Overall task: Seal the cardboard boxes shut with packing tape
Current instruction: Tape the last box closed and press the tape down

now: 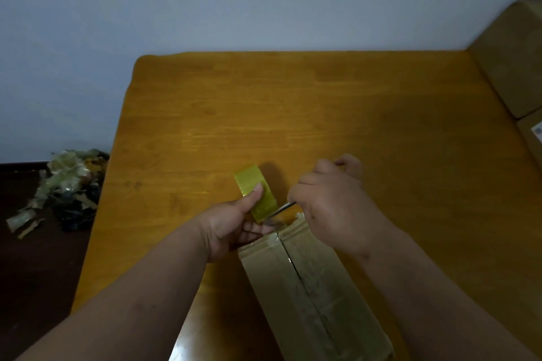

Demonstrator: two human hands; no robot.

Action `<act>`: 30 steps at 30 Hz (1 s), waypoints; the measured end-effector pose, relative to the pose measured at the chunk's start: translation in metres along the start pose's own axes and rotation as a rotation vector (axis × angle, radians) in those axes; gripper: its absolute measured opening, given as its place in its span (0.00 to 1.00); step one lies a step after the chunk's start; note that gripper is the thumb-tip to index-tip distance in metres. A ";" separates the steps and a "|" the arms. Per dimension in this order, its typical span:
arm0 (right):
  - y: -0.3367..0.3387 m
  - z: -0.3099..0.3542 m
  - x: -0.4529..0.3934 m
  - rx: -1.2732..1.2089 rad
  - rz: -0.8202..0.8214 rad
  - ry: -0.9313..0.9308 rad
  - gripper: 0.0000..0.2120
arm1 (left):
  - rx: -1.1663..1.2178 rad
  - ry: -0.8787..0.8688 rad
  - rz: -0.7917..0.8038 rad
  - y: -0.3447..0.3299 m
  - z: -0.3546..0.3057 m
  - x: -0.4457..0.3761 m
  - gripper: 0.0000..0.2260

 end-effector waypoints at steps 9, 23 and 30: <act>-0.003 0.017 -0.003 0.115 -0.021 0.057 0.11 | 0.000 -0.069 -0.023 0.001 -0.004 -0.003 0.23; -0.015 -0.014 0.009 0.115 -0.037 -0.022 0.12 | -0.026 -0.104 0.034 -0.004 -0.006 -0.002 0.29; -0.006 -0.062 0.023 0.063 -0.068 -0.208 0.13 | -0.040 -0.093 0.035 -0.003 -0.004 -0.001 0.29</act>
Point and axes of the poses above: each hand's wrist, its own x-axis away from the middle knuckle, its own y-axis out of the back of the hand, z = x × y, the point moved 9 cm from there along -x, towards the middle knuckle
